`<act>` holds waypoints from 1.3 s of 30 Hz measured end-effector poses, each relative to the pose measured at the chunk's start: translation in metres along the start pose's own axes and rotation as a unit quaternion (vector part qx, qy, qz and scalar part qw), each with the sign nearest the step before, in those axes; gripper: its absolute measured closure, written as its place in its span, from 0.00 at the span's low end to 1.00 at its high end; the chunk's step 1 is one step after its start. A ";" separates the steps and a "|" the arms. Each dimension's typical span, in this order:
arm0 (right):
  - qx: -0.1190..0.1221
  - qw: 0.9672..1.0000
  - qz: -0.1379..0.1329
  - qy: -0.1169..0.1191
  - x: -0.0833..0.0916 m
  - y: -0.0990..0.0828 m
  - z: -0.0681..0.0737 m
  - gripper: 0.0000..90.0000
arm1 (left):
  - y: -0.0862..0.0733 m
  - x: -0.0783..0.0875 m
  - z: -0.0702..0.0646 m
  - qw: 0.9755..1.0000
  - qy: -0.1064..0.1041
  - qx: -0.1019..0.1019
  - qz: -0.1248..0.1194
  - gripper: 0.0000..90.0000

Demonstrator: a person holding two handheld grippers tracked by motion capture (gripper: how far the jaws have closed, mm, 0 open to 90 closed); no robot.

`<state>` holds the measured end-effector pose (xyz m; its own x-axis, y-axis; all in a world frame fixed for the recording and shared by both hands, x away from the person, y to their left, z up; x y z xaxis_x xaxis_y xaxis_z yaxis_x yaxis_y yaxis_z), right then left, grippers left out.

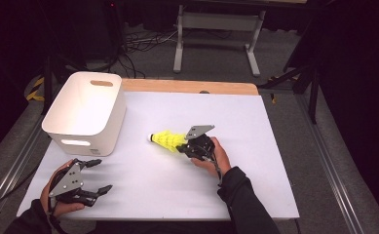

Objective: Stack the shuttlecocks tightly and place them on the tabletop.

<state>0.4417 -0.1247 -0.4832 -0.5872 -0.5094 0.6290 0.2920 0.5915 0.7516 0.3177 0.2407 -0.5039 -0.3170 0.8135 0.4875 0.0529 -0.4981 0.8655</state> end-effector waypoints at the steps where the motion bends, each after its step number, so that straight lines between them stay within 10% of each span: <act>1: -0.001 1.000 0.000 0.000 0.000 0.000 0.000 0.96 | 0.000 0.000 0.000 1.000 0.000 0.000 0.000 0.15; 21: 0.018 0.999 0.021 -0.029 -0.006 -0.001 0.010 0.77 | 0.000 0.001 0.000 1.000 0.004 -0.001 0.001 0.15; 39: 0.005 0.995 -0.045 -0.088 0.036 0.005 0.012 0.51 | 0.000 0.001 0.001 1.000 0.004 -0.001 0.003 0.16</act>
Point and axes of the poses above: each handheld gripper's, and its own axes: x roughly backward along the jaws, y roughly out of its top, z roughly to its left, the point moved 2 cm from there along -x, roughly forward along the jaws, and after that the axes turned 14 degrees about -y, right-handed, at the moved point
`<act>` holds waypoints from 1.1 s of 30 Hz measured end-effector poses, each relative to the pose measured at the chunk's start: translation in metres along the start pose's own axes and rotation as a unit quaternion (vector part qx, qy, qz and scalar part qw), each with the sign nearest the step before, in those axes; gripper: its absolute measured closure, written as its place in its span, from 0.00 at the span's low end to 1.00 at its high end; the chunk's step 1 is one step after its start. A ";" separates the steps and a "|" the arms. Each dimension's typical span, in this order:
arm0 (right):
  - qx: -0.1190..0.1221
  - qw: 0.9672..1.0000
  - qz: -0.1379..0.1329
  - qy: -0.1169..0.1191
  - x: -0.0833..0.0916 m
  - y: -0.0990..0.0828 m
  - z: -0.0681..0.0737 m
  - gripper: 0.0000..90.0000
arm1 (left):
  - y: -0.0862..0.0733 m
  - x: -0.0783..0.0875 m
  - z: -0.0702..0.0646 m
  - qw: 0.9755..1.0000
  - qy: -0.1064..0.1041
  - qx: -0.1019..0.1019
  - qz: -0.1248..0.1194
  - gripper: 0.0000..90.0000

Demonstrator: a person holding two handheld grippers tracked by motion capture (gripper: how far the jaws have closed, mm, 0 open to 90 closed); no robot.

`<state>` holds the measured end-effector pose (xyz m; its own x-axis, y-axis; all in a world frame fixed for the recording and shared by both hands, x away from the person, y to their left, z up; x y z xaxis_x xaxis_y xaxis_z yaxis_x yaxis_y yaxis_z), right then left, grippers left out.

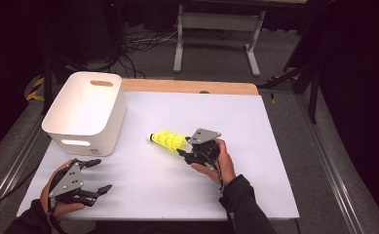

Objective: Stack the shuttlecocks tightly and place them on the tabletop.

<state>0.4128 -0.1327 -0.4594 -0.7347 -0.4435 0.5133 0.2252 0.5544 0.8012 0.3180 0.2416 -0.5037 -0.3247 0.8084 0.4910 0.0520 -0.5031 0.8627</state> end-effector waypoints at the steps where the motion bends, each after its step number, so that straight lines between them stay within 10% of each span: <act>1: -0.001 1.000 -0.005 -0.002 0.002 0.001 0.000 0.50 | 0.000 0.000 0.000 1.000 0.000 0.000 0.002 0.16; 33: 0.037 0.996 -0.050 -0.060 0.055 -0.005 0.008 0.29 | 0.000 0.001 -0.001 1.000 0.003 -0.003 0.003 0.15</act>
Point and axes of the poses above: each handheld gripper's, and its own axes: x roughly backward along the jaws, y roughly out of its top, z roughly to its left, the point moved 2 cm from there along -x, roughly forward along the jaws, and after that the axes turned 14 degrees about -y, right-handed, at the moved point
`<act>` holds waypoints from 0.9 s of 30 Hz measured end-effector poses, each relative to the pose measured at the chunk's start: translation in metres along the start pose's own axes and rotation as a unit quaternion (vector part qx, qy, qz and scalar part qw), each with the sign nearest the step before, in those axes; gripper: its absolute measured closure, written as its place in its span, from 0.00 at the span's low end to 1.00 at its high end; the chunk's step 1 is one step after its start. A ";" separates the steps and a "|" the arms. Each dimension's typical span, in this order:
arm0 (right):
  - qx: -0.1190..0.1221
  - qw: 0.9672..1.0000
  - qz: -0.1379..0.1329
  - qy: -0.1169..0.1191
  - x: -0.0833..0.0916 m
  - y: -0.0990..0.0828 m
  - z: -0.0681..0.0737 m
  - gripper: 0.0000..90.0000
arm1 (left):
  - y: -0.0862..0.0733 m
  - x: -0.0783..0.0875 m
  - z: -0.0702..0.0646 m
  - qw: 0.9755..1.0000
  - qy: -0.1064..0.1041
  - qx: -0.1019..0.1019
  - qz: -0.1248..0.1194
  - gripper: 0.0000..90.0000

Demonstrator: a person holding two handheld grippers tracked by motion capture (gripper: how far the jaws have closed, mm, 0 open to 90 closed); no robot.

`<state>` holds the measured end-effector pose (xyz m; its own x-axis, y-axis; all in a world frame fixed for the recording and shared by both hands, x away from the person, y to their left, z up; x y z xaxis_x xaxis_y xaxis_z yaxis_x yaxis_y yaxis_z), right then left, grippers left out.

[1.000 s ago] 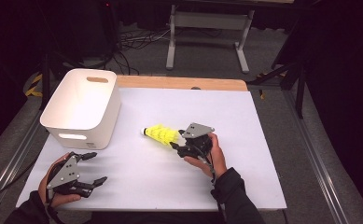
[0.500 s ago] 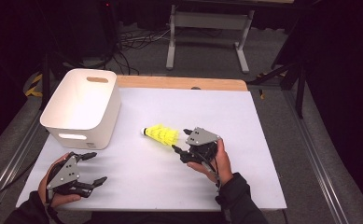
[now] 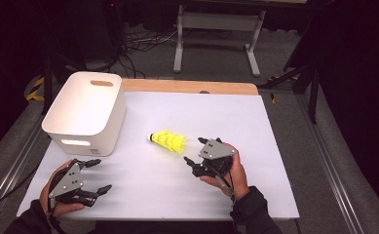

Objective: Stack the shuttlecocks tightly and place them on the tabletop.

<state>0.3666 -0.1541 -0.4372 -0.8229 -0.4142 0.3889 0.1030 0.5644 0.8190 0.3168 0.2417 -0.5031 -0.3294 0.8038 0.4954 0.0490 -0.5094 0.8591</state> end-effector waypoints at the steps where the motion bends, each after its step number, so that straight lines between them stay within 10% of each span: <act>1: -0.001 1.000 0.000 0.000 0.001 -0.001 0.000 0.28 | 0.000 0.000 0.000 1.000 0.001 0.001 0.000 0.15; 27: -0.006 0.999 -0.030 -0.023 0.028 -0.036 -0.002 0.23 | 0.000 0.001 0.000 1.000 0.002 0.001 -0.001 0.16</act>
Point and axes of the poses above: each handheld gripper's, and its own axes: x roughly backward along the jaws, y roughly out of its top, z roughly to its left, the point moved 2 cm from there along -x, roughly forward along the jaws, and after that the axes turned 14 degrees about -y, right-handed, at the moved point
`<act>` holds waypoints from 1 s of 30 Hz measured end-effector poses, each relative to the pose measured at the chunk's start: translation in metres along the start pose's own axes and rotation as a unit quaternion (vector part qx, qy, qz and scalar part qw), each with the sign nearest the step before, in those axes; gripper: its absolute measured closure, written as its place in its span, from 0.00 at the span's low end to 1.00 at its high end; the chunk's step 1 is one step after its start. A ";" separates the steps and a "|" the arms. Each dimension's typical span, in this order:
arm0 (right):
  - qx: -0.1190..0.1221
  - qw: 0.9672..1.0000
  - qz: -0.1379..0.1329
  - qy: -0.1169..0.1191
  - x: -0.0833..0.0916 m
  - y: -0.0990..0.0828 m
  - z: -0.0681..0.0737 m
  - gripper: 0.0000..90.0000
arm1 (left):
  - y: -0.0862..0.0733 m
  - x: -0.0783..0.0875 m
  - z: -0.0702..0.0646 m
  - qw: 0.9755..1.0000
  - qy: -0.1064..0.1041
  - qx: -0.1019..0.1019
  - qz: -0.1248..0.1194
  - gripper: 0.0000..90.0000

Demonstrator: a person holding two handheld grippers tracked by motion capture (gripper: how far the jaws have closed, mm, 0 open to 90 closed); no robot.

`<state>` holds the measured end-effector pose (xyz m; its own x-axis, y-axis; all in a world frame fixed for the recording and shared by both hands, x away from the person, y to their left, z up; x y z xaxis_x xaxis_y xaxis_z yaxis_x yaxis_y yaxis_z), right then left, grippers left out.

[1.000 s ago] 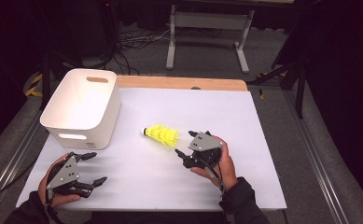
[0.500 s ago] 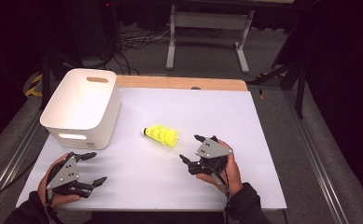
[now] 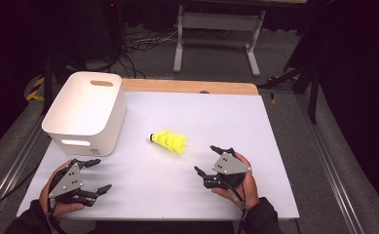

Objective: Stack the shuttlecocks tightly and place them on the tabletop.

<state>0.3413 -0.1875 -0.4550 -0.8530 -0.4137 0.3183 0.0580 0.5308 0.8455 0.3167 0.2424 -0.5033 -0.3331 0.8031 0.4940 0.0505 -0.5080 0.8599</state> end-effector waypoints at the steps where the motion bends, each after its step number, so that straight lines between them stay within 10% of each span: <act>1: -0.005 1.000 -0.001 0.000 0.001 -0.001 -0.001 0.23 | 0.000 0.000 0.000 1.000 0.001 0.000 0.000 0.16; 30: -0.044 0.998 0.025 -0.042 0.017 -0.052 -0.009 0.16 | -0.002 0.006 0.002 1.000 0.005 0.006 -0.021 0.15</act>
<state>0.3285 -0.2291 -0.4893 -0.8877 -0.3236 0.3276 0.1440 0.4806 0.8650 0.3161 0.2490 -0.5015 -0.3442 0.8210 0.4556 0.0471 -0.4695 0.8817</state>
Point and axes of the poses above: each handheld gripper's, and its own axes: x roughly backward along the jaws, y roughly out of its top, z roughly to its left, the point moved 2 cm from there along -x, roughly forward along the jaws, and after that the axes turned 14 degrees about -y, right-handed, at the moved point
